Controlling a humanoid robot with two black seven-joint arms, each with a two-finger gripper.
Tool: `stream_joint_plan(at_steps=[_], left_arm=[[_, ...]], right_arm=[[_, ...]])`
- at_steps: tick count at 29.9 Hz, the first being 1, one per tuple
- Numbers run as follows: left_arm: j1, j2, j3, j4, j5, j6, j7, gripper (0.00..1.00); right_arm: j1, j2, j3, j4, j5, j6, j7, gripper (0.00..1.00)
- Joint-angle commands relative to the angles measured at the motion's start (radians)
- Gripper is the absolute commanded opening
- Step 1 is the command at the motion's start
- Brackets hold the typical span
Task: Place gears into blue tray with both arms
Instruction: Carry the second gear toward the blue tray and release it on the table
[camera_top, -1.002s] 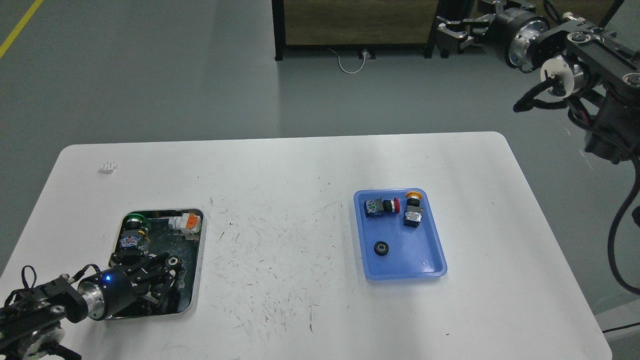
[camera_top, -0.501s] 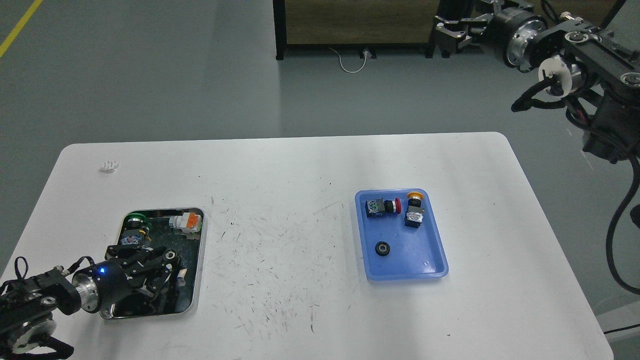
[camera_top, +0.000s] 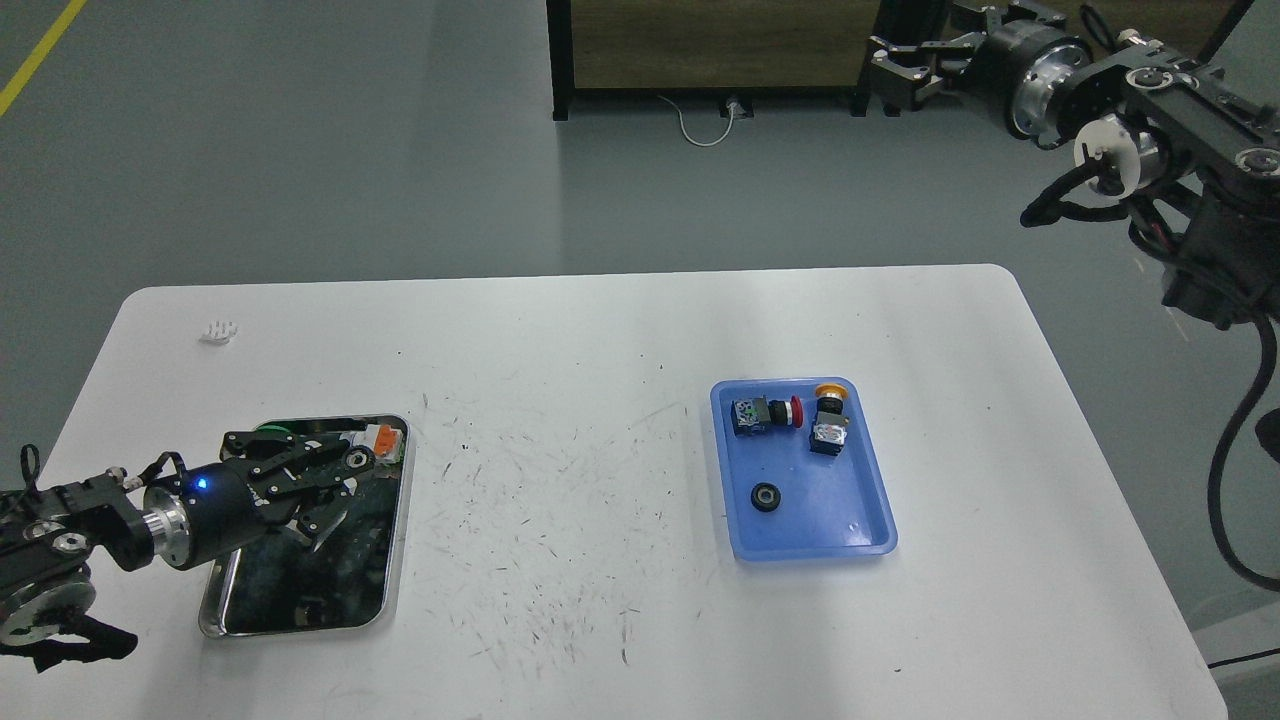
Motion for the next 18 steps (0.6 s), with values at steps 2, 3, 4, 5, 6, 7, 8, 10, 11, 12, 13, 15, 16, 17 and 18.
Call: stream_joint_plan(at_steps=[2,3,4,5,6,7,8,10,11,12,13,15,16,17,18], left_arm=[[-0.059,-0.012,0.022,-0.070,0.009,-0.005,0.058,0.20],[-0.065,-0.023,0.022,-0.093,0.011,-0.008,0.072,0.20],[-0.071,-0.034,0.023,-0.109,0.015,-0.008,0.084,0.20],[-0.079,-0.049,0.023,-0.118,0.023,-0.008,0.095,0.20],[-0.088,-0.069,0.030,-0.123,0.031,-0.008,0.107,0.20],[-0.101,-0.098,0.043,-0.121,0.034,-0.005,0.118,0.20],[-0.114,-0.127,0.063,-0.121,0.035,0.000,0.123,0.20],[-0.156,-0.190,0.118,-0.106,0.038,0.009,0.124,0.21],[-0.173,-0.217,0.146,-0.098,0.038,0.015,0.124,0.21],[-0.186,-0.247,0.169,-0.086,0.037,0.020,0.124,0.21],[-0.194,-0.270,0.181,-0.075,0.037,0.020,0.124,0.21],[-0.206,-0.320,0.203,-0.049,0.038,0.021,0.124,0.21],[-0.214,-0.342,0.214,-0.039,0.038,0.021,0.124,0.21],[-0.223,-0.365,0.227,-0.029,0.038,0.021,0.124,0.22],[-0.232,-0.385,0.240,-0.022,0.038,0.021,0.126,0.22]], right_arm=[[0.000,-0.007,-0.002,-0.012,0.000,0.002,0.000,0.92],[0.001,-0.007,-0.002,-0.015,0.000,0.002,0.000,0.92],[0.001,-0.009,-0.002,-0.017,0.000,0.002,0.000,0.92],[0.001,-0.010,-0.001,-0.019,0.000,0.000,0.000,0.92],[0.001,-0.010,-0.002,-0.023,0.000,0.000,0.000,0.92],[0.001,-0.010,-0.002,-0.026,0.000,0.002,0.000,0.92],[0.001,-0.012,-0.002,-0.031,0.000,0.002,0.000,0.92],[0.000,-0.012,-0.002,-0.041,0.000,0.002,0.000,0.92],[0.000,-0.012,-0.002,-0.046,0.000,0.002,0.000,0.92],[0.000,-0.010,-0.002,-0.051,0.000,0.000,0.000,0.92],[0.001,-0.009,-0.004,-0.055,0.000,0.002,0.000,0.92],[0.003,-0.001,-0.005,-0.071,0.000,0.000,0.000,0.92],[0.003,0.002,-0.011,-0.080,0.000,0.000,0.000,0.92],[0.006,0.007,-0.021,-0.091,0.000,0.000,0.000,0.92],[0.007,0.014,-0.031,-0.101,0.000,0.000,0.000,0.92]])
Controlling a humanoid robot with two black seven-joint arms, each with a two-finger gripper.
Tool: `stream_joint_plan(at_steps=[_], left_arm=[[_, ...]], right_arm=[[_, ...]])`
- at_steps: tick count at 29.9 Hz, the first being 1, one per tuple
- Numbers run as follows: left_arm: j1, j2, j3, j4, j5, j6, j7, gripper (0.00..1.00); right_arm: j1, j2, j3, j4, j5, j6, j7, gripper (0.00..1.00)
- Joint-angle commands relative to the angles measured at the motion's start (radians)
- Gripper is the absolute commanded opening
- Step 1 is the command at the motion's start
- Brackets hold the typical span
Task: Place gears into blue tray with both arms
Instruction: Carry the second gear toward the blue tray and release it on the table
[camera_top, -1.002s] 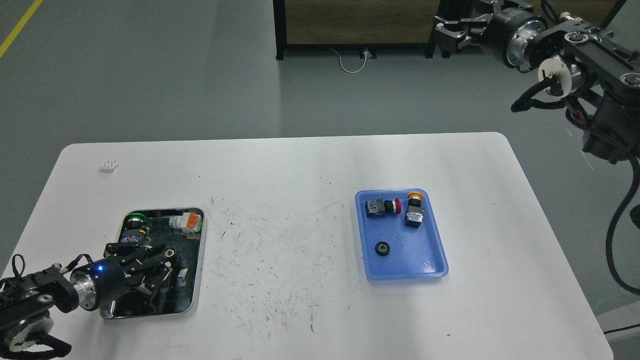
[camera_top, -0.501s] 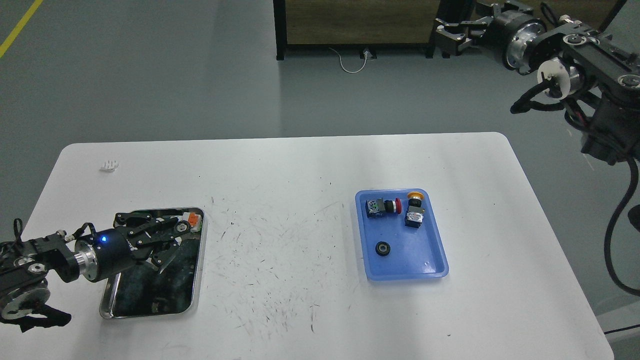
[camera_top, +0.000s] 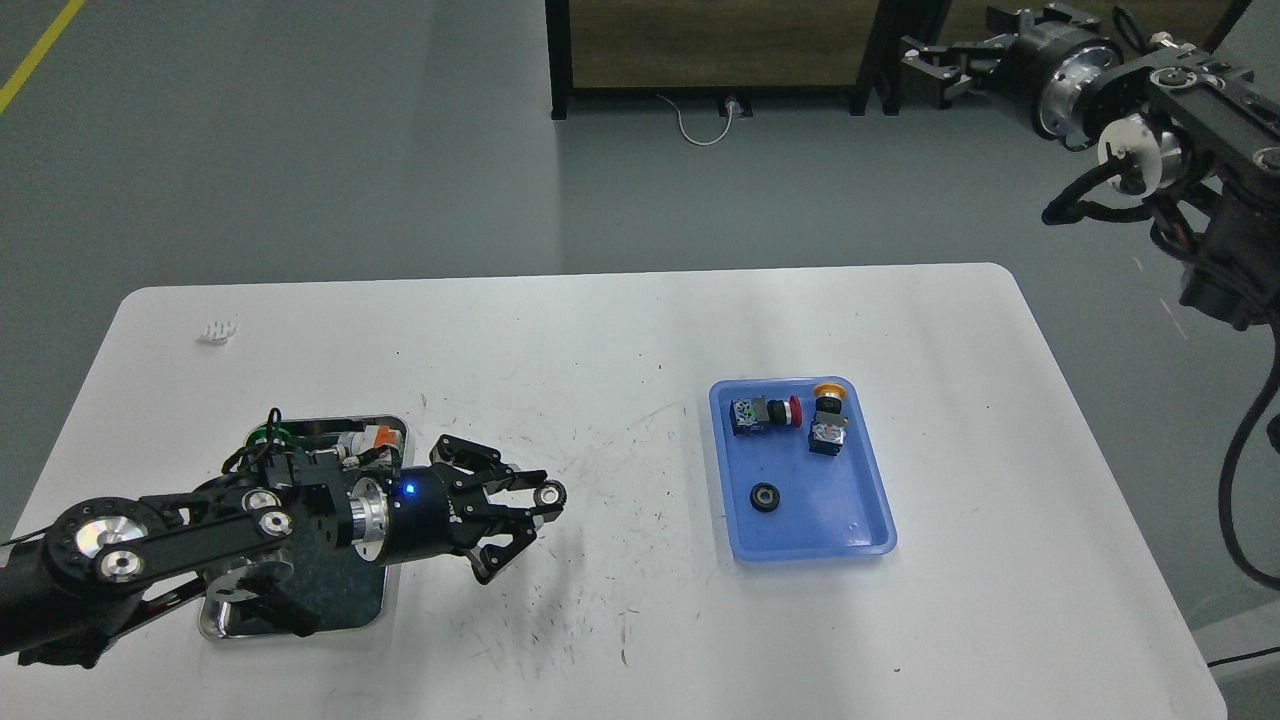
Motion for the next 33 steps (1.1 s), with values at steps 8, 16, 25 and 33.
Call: stream_joint_plan(at_steps=[8,16,25,33], left_arm=[[-0.044,-0.250,0.087,0.160,-0.004,0.000,0.001,0.22],[-0.064,-0.422,0.096,0.361,-0.012,-0.001,0.005,0.22],[-0.046,-0.422,0.111,0.484,-0.014,-0.003,0.009,0.23],[-0.046,-0.422,0.113,0.482,-0.014,-0.003,0.009,0.27]], right_arm=[[0.009,0.061,-0.034,-0.079,0.000,-0.001,0.000,0.92],[0.003,0.061,-0.034,-0.085,0.000,-0.001,0.000,0.92],[0.001,0.061,-0.034,-0.085,0.000,-0.001,0.003,0.92],[-0.003,0.061,-0.034,-0.084,-0.002,0.001,0.003,0.92]])
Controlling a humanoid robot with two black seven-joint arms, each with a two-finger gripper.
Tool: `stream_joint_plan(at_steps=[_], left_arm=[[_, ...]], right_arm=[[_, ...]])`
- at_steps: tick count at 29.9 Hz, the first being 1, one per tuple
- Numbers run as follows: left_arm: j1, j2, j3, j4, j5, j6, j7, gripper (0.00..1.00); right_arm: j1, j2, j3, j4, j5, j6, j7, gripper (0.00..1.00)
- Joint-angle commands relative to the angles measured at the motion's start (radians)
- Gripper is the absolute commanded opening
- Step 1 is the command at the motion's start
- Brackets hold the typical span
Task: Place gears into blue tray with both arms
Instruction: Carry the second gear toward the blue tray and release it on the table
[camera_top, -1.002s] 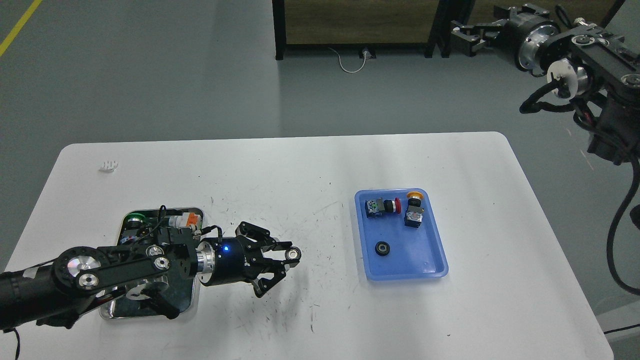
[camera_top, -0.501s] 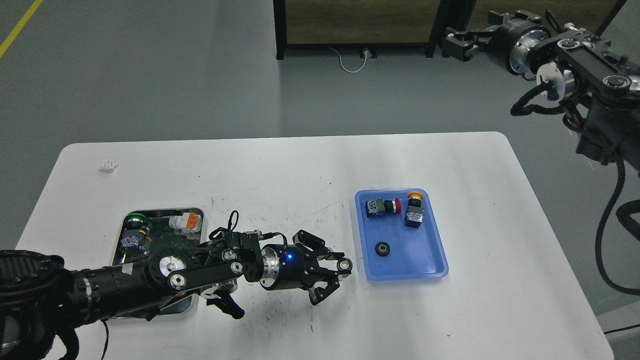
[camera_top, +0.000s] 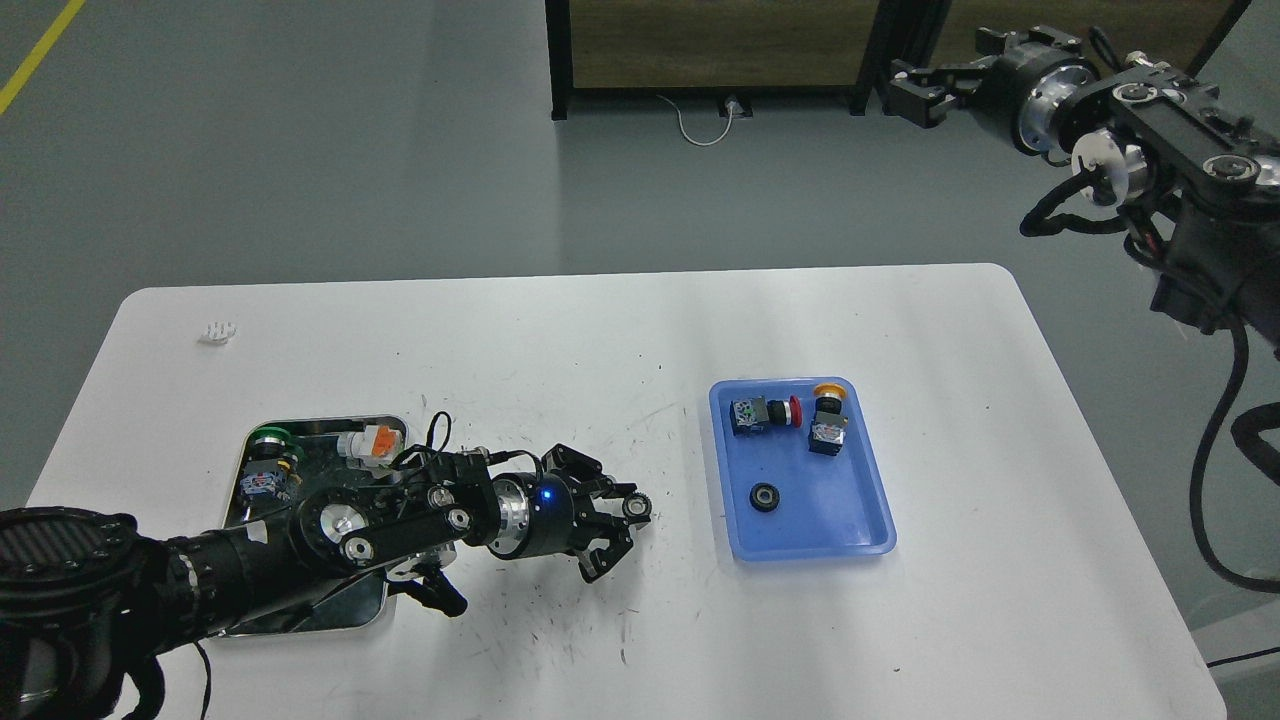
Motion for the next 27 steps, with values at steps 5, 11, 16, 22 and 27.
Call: stream_joint_plan(at_steps=[5,11,16,22,27], left_arm=[[-0.001,0.000,-0.001,0.003,-0.009,0.001,-0.001,0.45],[-0.004,0.000,-0.001,0.003,-0.040,0.001,-0.006,0.66],[-0.013,0.000,-0.018,0.001,-0.066,0.004,-0.009,0.84],[-0.142,0.000,-0.139,-0.009,-0.230,0.022,0.002,0.97],[-0.207,0.233,-0.198,-0.043,-0.302,-0.024,0.006,0.97]], right_arm=[[-0.001,0.000,0.000,0.000,-0.002,0.001,0.000,0.93],[-0.003,0.001,0.000,0.000,-0.002,0.001,0.000,0.93],[-0.003,0.001,0.000,0.001,-0.002,0.004,0.002,0.93],[-0.019,0.006,-0.006,0.027,0.001,0.045,0.003,0.98],[-0.038,0.041,-0.023,0.097,0.004,0.082,0.003,0.98]])
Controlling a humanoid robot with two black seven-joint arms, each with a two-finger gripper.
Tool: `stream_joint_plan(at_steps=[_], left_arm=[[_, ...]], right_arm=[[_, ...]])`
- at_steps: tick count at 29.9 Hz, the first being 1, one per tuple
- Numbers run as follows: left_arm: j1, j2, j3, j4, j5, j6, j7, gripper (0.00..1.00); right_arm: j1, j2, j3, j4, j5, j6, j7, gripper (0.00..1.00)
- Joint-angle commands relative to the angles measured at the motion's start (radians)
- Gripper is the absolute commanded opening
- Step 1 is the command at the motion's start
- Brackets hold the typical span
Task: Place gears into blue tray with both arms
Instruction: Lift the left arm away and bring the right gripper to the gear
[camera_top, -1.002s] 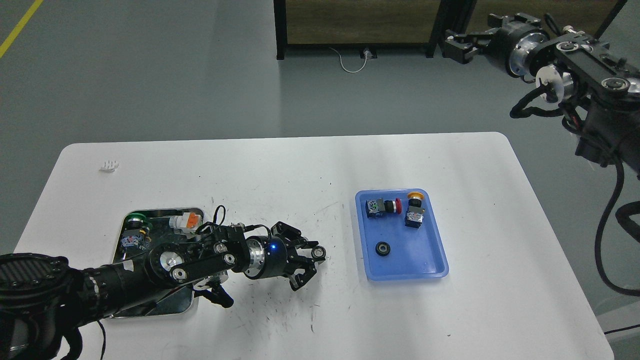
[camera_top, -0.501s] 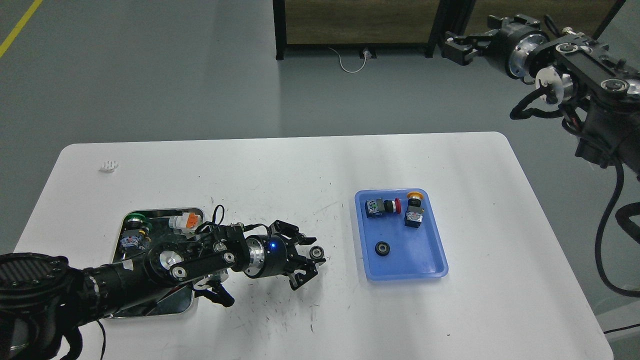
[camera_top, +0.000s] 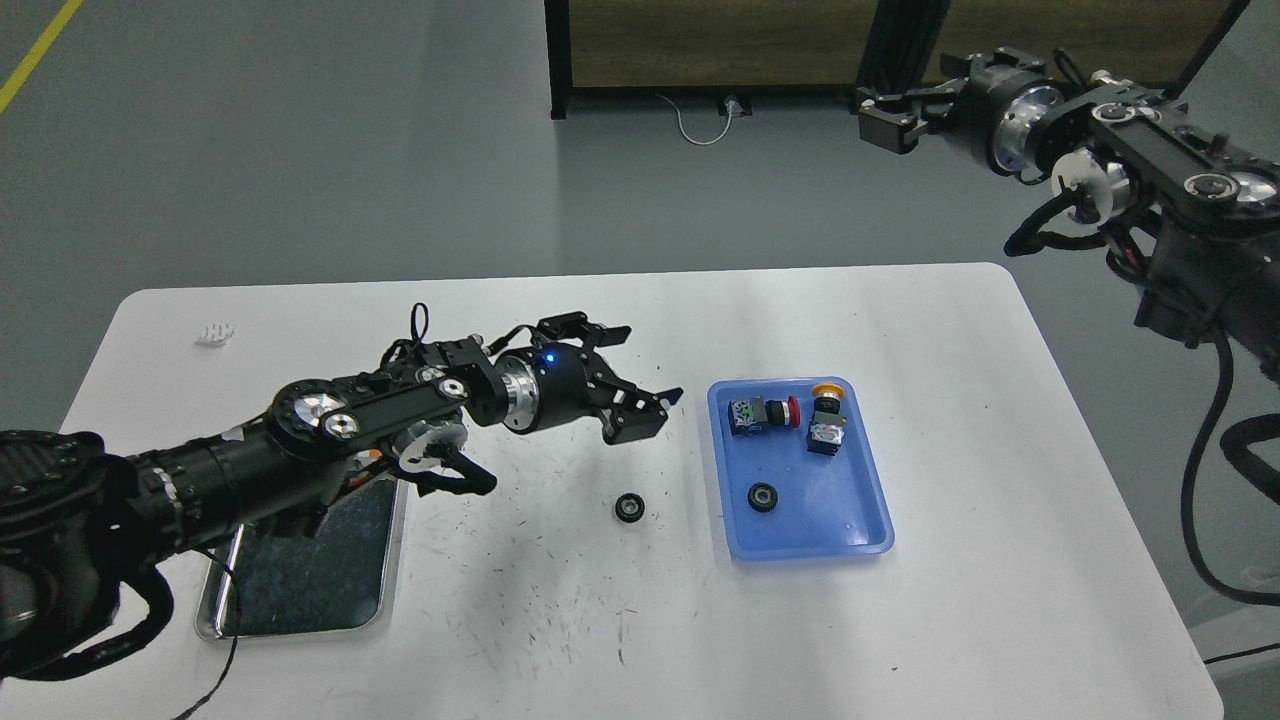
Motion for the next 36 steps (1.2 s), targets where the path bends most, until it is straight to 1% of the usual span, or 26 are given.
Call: stream_joint_plan(at_steps=[1,4,8,12,16,21,23,26,30,36], left_arm=[[-0.032,0.216,-0.048,-0.054,-0.039,-0.038,0.005,0.97],[-0.032,0.414,-0.073,-0.123,-0.041,-0.055,0.010,0.97],[-0.027,0.672,-0.080,-0.186,-0.042,-0.126,0.010,0.97],[-0.015,0.853,-0.080,-0.193,-0.042,-0.193,-0.004,0.97],[-0.001,0.985,-0.080,-0.186,-0.042,-0.236,-0.015,0.97],[0.011,1.070,-0.080,-0.185,-0.044,-0.259,-0.036,0.97],[0.011,1.088,-0.080,-0.185,-0.045,-0.264,-0.036,0.97],[0.011,1.098,-0.083,-0.185,-0.046,-0.264,-0.036,0.97],[0.011,1.099,-0.085,-0.183,-0.058,-0.262,-0.034,0.97],[0.008,1.099,-0.085,-0.185,-0.064,-0.262,-0.031,0.97]], right_arm=[[-0.014,0.035,-0.035,0.062,0.001,0.013,0.000,0.98],[-0.018,0.070,-0.088,0.115,0.001,0.015,0.000,0.98],[-0.020,0.127,-0.183,0.198,0.000,0.015,-0.002,0.98],[-0.023,0.190,-0.269,0.263,0.001,0.015,-0.005,0.98],[-0.040,0.232,-0.350,0.304,0.001,0.015,-0.009,0.98],[-0.070,0.279,-0.421,0.318,-0.002,0.011,-0.017,0.98],[-0.087,0.308,-0.440,0.317,-0.011,0.007,-0.017,0.98],[-0.121,0.351,-0.453,0.314,-0.011,-0.013,-0.017,0.98],[-0.173,0.368,-0.453,0.314,-0.003,-0.088,-0.017,0.98],[-0.233,0.362,-0.453,0.315,-0.003,-0.099,-0.017,0.98]])
